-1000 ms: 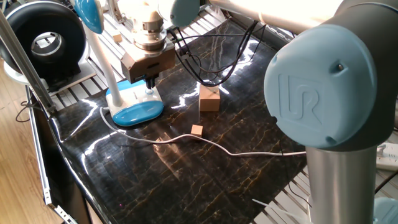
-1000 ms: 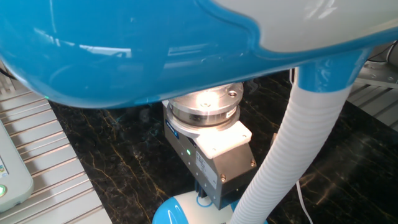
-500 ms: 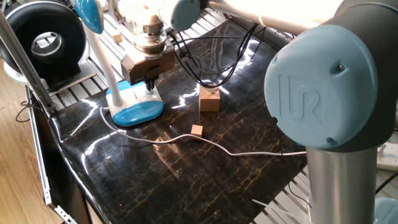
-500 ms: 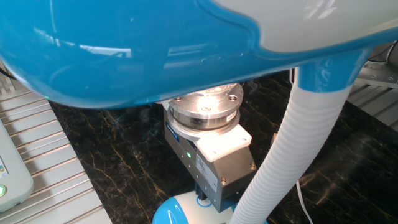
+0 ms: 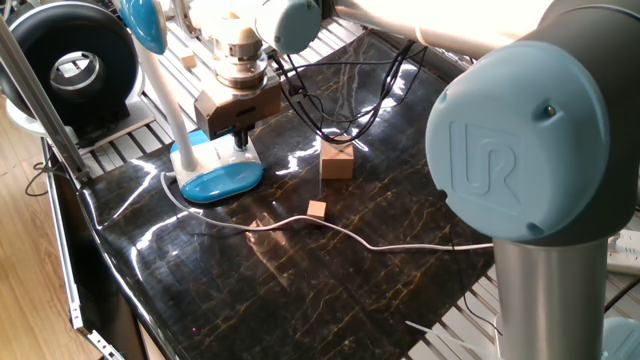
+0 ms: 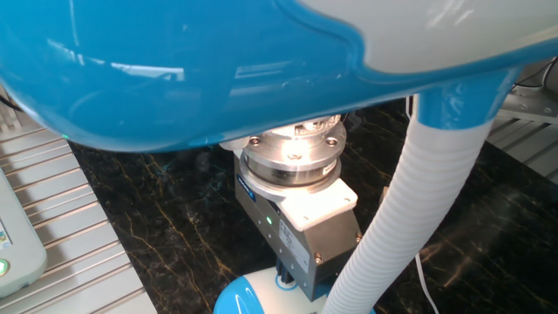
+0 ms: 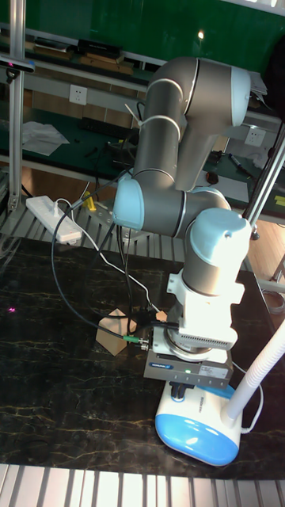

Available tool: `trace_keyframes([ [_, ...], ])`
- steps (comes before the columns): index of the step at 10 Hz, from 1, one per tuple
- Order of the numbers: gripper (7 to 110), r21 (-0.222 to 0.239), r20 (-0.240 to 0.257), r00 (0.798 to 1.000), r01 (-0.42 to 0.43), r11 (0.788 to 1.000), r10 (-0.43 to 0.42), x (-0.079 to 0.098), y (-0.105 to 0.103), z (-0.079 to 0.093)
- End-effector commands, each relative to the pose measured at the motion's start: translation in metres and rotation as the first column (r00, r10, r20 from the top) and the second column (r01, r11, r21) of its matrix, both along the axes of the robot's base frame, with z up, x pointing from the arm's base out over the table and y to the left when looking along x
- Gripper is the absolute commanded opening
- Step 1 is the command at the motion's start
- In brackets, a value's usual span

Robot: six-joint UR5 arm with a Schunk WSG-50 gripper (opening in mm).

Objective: Turn off the desk lamp by pressing the button

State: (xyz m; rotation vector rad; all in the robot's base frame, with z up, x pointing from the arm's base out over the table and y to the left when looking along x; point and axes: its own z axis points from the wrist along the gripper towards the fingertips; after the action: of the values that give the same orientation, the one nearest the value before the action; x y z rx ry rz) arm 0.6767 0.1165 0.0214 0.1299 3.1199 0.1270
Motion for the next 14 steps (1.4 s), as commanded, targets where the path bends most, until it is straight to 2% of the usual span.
trace_keyframes([
  [1, 7, 0.013, 0.001, 1.000, 0.007, 1.000, -0.007, 0.0009, 0.0018, -0.0017],
  [14, 7, 0.000, 0.006, 1.000, 0.009, 1.000, -0.009, 0.0039, -0.0005, -0.0096],
])
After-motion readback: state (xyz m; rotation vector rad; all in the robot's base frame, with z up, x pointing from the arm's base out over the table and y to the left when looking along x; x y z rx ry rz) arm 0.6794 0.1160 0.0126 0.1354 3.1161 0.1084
